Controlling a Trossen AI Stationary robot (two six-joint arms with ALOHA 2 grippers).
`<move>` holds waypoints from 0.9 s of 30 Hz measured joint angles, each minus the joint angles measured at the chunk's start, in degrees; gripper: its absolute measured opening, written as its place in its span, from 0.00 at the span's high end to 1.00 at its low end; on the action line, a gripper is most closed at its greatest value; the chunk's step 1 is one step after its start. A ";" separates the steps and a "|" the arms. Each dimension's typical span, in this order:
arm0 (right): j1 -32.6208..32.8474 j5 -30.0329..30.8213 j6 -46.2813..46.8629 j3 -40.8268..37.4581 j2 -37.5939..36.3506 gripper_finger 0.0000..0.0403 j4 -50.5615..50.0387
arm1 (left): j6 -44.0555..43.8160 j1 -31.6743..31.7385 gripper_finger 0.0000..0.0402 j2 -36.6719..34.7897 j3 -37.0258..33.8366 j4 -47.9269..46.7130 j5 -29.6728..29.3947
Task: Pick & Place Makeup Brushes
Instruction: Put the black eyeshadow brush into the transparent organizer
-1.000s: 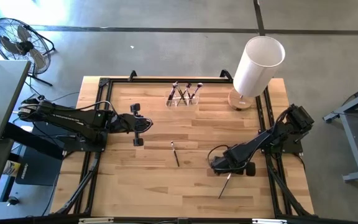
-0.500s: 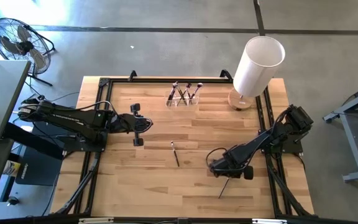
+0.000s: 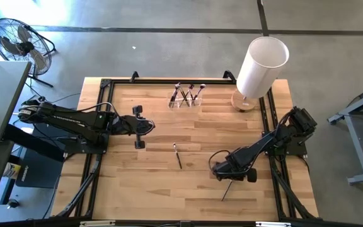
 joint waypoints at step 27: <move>-0.09 4.14 -1.75 0.00 -0.11 0.74 -2.26 | 0.04 0.00 1.00 0.00 0.00 0.04 0.33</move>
